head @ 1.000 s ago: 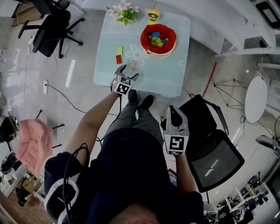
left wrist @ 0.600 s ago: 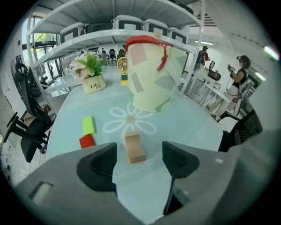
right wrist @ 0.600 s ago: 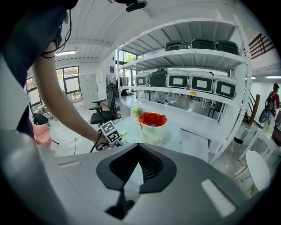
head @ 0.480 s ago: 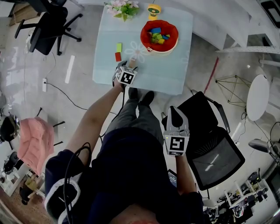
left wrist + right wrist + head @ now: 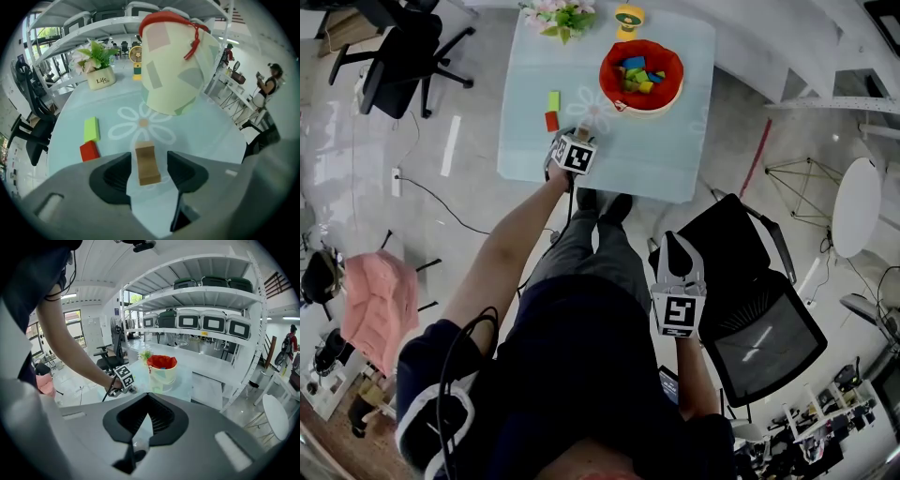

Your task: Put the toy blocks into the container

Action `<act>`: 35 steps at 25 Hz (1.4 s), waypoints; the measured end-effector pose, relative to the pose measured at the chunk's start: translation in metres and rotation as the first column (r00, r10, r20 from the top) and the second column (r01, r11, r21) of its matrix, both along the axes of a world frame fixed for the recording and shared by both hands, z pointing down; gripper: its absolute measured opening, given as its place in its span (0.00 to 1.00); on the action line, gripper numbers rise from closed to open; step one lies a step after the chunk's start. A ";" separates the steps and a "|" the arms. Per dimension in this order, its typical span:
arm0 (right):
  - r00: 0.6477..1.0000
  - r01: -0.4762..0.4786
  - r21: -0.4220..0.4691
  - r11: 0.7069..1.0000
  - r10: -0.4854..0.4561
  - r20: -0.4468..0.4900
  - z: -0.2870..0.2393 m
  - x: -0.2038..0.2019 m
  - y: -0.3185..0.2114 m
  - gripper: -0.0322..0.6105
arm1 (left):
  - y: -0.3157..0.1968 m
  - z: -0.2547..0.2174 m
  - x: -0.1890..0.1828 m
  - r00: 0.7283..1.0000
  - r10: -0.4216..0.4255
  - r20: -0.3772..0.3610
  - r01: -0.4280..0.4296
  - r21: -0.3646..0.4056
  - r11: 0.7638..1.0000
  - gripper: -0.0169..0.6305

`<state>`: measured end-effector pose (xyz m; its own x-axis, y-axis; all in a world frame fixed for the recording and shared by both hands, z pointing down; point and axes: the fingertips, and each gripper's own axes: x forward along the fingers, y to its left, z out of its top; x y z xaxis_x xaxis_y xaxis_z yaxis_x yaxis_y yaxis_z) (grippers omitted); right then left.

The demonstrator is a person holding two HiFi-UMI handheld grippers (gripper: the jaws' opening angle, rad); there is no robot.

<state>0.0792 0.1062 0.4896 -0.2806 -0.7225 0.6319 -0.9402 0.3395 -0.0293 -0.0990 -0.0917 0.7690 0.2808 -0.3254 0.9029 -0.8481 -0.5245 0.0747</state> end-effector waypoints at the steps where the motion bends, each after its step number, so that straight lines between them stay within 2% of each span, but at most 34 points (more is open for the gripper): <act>1: 1.000 -0.001 -0.003 1.000 0.001 0.000 0.001 0.000 0.000 0.05 | -0.001 0.001 0.000 1.000 -0.003 0.005 0.003 -0.004 1.000 0.41; 11: 1.000 -0.014 -0.016 1.000 0.014 0.010 0.006 0.003 -0.002 0.05 | -0.006 0.012 -0.002 0.999 -0.022 0.048 0.024 -0.034 0.999 0.34; 13: 1.000 -0.014 -0.016 1.000 0.014 0.010 0.006 0.004 -0.004 0.05 | -0.006 0.014 -0.002 0.998 -0.026 0.051 0.028 -0.040 0.999 0.29; 19: 1.000 -0.014 -0.021 1.000 0.014 0.015 0.008 0.005 -0.006 0.05 | -0.005 0.015 0.001 0.999 -0.030 0.046 0.031 -0.036 0.999 0.24; 29: 1.000 -0.019 -0.020 1.000 0.019 0.018 0.009 0.006 -0.005 0.05 | -0.004 0.009 -0.001 0.998 -0.043 0.038 0.044 -0.025 0.999 0.23; 35: 1.000 -0.020 -0.008 1.000 0.020 0.020 0.008 0.007 -0.005 0.05 | -0.008 -0.026 0.005 1.000 0.019 -0.014 -0.019 0.017 1.000 0.23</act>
<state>0.0866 0.1015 0.4973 -0.2788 -0.7235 0.6316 -0.9460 0.3200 -0.0510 -0.0938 -0.0994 0.7426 0.2994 -0.3351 0.8933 -0.8369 -0.5419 0.0773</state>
